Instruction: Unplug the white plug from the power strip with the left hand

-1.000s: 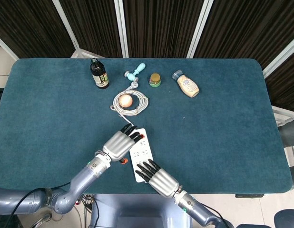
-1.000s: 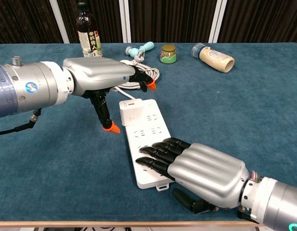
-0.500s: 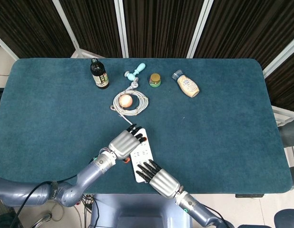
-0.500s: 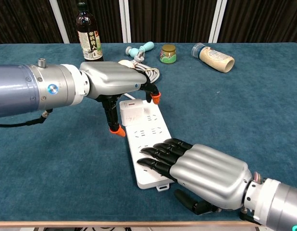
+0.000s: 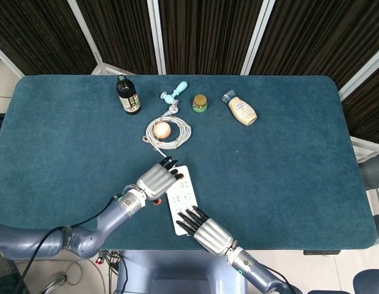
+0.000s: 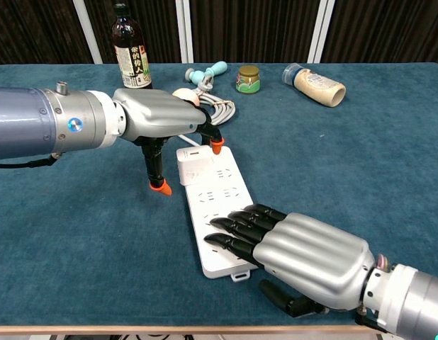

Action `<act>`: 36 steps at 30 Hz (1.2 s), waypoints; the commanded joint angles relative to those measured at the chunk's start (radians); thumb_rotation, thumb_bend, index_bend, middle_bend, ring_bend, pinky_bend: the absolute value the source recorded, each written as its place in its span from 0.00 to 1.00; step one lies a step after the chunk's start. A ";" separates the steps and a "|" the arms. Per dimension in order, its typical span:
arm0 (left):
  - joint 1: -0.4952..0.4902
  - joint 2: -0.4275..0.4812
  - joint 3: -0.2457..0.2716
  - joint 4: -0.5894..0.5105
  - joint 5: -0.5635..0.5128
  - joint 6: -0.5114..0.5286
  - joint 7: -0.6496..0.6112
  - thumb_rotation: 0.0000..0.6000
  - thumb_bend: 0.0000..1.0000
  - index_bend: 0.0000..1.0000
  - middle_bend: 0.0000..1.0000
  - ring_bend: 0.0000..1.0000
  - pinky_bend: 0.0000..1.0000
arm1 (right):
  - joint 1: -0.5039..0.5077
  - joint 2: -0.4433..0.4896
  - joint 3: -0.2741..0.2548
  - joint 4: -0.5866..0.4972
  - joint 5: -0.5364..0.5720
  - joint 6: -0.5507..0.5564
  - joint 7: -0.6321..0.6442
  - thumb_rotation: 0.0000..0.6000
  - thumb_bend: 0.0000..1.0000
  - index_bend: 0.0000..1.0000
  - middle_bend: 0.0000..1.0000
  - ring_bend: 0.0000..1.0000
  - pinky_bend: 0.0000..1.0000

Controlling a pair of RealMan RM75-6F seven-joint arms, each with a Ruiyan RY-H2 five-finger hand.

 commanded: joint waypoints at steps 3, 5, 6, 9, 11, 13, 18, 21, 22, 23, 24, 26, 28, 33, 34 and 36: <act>-0.008 -0.018 0.011 0.024 0.013 0.001 -0.026 1.00 0.06 0.29 0.30 0.05 0.05 | 0.001 0.001 -0.003 -0.002 0.004 0.005 -0.002 1.00 0.71 0.01 0.01 0.01 0.07; -0.008 -0.022 0.015 0.027 0.018 0.005 -0.032 1.00 0.08 0.30 0.32 0.06 0.05 | 0.001 0.001 -0.004 -0.003 0.005 0.006 -0.003 1.00 0.71 0.01 0.01 0.01 0.07; -0.008 -0.024 0.017 0.029 0.022 0.008 -0.035 1.00 0.09 0.30 0.32 0.06 0.05 | 0.001 0.002 -0.005 -0.003 0.006 0.007 -0.003 1.00 0.71 0.01 0.01 0.01 0.07; -0.009 -0.028 0.023 0.032 0.027 0.017 -0.044 1.00 0.11 0.31 0.33 0.06 0.06 | 0.003 0.003 -0.006 -0.005 0.009 0.009 -0.004 1.00 0.71 0.01 0.01 0.01 0.07; -0.010 -0.031 0.026 0.032 0.029 0.022 -0.048 1.00 0.12 0.32 0.33 0.06 0.06 | 0.003 0.004 -0.007 -0.006 0.011 0.010 -0.003 1.00 0.71 0.01 0.01 0.01 0.07; -0.011 -0.032 0.028 0.031 0.028 0.026 -0.052 1.00 0.14 0.33 0.35 0.07 0.06 | 0.003 0.004 -0.009 -0.006 0.012 0.011 -0.003 1.00 0.71 0.01 0.01 0.01 0.07; -0.015 -0.029 0.037 0.022 0.028 0.039 -0.052 1.00 0.18 0.35 0.39 0.08 0.06 | 0.002 0.004 -0.015 -0.003 0.016 0.015 0.001 1.00 0.71 0.01 0.01 0.01 0.07; -0.017 -0.026 0.045 0.019 0.025 0.044 -0.051 1.00 0.19 0.36 0.40 0.08 0.06 | 0.001 0.006 -0.018 -0.001 0.018 0.019 0.006 1.00 0.71 0.01 0.01 0.01 0.07; -0.018 -0.025 0.048 0.019 0.024 0.044 -0.049 1.00 0.19 0.36 0.41 0.08 0.06 | 0.001 0.006 -0.019 0.000 0.018 0.020 0.008 1.00 0.71 0.01 0.01 0.01 0.07; -0.019 -0.025 0.052 0.020 0.023 0.044 -0.047 1.00 0.19 0.36 0.41 0.08 0.06 | 0.000 0.006 -0.020 0.000 0.018 0.022 0.009 1.00 0.71 0.01 0.01 0.01 0.07; -0.021 -0.024 0.056 0.021 0.022 0.044 -0.044 1.00 0.19 0.36 0.41 0.08 0.06 | 0.000 0.007 -0.020 0.001 0.018 0.023 0.011 1.00 0.71 0.01 0.01 0.01 0.07; -0.024 -0.025 0.061 0.024 0.020 0.046 -0.040 1.00 0.19 0.37 0.42 0.09 0.06 | -0.001 0.008 -0.021 0.001 0.019 0.026 0.014 1.00 0.71 0.01 0.01 0.01 0.07; -0.026 -0.027 0.064 0.027 0.018 0.048 -0.039 1.00 0.19 0.38 0.43 0.09 0.06 | -0.001 0.009 -0.022 0.002 0.020 0.029 0.017 1.00 0.71 0.01 0.01 0.01 0.07; -0.035 -0.037 0.078 0.043 0.036 0.057 -0.022 1.00 0.19 0.38 0.44 0.10 0.06 | -0.002 0.011 -0.023 0.002 0.023 0.035 0.024 1.00 0.71 0.01 0.01 0.01 0.07; -0.036 -0.040 0.082 0.048 0.041 0.058 -0.018 1.00 0.19 0.38 0.44 0.10 0.06 | -0.002 0.011 -0.023 0.003 0.023 0.036 0.026 1.00 0.71 0.02 0.01 0.01 0.07; -0.036 -0.047 0.090 0.055 0.049 0.062 -0.014 1.00 0.19 0.39 0.46 0.11 0.06 | -0.002 0.011 -0.023 0.004 0.025 0.038 0.030 1.00 0.71 0.02 0.01 0.01 0.07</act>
